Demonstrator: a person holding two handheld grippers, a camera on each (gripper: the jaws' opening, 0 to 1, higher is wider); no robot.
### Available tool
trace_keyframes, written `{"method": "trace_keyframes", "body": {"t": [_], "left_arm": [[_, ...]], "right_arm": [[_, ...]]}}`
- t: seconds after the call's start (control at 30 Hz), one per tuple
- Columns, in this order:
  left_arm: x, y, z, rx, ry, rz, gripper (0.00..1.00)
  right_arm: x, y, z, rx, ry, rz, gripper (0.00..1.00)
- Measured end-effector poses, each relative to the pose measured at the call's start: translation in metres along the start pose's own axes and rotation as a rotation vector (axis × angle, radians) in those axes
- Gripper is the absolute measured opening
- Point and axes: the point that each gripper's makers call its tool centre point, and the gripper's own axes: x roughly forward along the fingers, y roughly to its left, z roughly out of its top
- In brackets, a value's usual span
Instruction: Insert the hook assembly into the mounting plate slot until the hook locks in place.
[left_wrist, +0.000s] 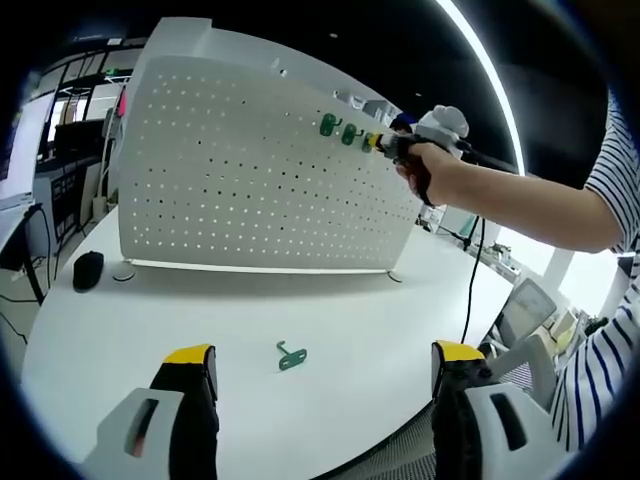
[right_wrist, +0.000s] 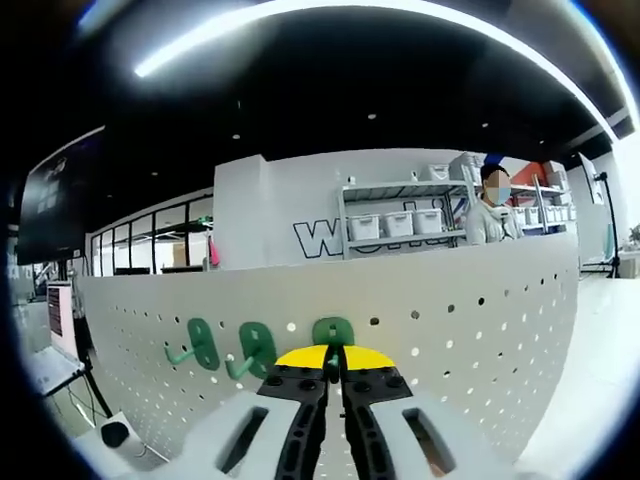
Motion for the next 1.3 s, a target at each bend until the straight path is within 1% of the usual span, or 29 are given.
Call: {"method": "trace_keyframes", "body": {"t": [0.07,0.1,0.23,0.3,0.5,0.7,0.8,0.83,0.87,0.9,0.93,1.07,1.17,1.2,1.23,1.3], "left_arm": [[0.0,0.0,0.0,0.003,0.002,-0.001,0.9],[0.0,-0.001,-0.001,0.004,0.003,-0.001,0.9],[0.0,-0.001,-0.001,0.007,0.006,-0.002,0.9],[0.0,-0.001,-0.001,0.007,0.007,-0.002,0.89],[0.0,-0.002,-0.001,0.009,0.011,-0.004,0.89],[0.001,-0.002,-0.003,0.011,0.021,-0.002,0.89],[0.0,-0.001,-0.004,0.011,0.025,0.001,0.89],[0.001,-0.001,-0.005,0.01,0.029,0.001,0.89],[0.001,-0.001,-0.006,0.011,0.034,0.001,0.89],[0.001,-0.001,-0.006,0.012,0.036,0.0,0.89],[0.001,-0.001,-0.007,0.015,0.039,0.0,0.89],[0.0,-0.001,-0.008,0.021,0.044,0.001,0.89],[0.001,-0.001,-0.009,0.018,0.049,0.0,0.89],[0.001,-0.001,-0.01,0.019,0.052,0.0,0.89],[0.001,-0.002,-0.011,0.019,0.057,-0.001,0.89],[0.001,-0.002,-0.011,0.021,0.061,-0.002,0.89]], "right_arm": [[0.0,0.001,0.0,0.004,0.001,0.009,0.05],[0.0,0.004,0.001,0.031,0.006,0.023,0.08],[-0.003,0.007,0.007,-0.001,-0.008,0.03,0.15],[-0.004,0.009,0.011,0.017,-0.012,0.044,0.16],[-0.012,0.005,0.021,0.005,-0.024,0.051,0.19],[-0.023,-0.001,0.02,-0.001,-0.006,0.054,0.21],[-0.033,-0.003,0.018,-0.025,0.008,0.064,0.22],[-0.037,-0.002,0.016,-0.049,0.018,0.074,0.22],[-0.041,0.001,0.016,-0.117,0.015,0.093,0.23],[-0.046,0.002,0.016,-0.142,0.015,0.1,0.23],[-0.051,0.004,0.012,-0.155,0.026,0.113,0.23],[-0.067,0.002,0.002,-0.166,0.045,0.127,0.23],[-0.082,0.003,-0.011,-0.182,0.077,0.146,0.24],[-0.089,0.004,-0.017,-0.197,0.093,0.156,0.24],[-0.09,0.001,-0.024,-0.203,0.106,0.164,0.24],[-0.099,0.0,-0.036,-0.204,0.131,0.176,0.24]]}}
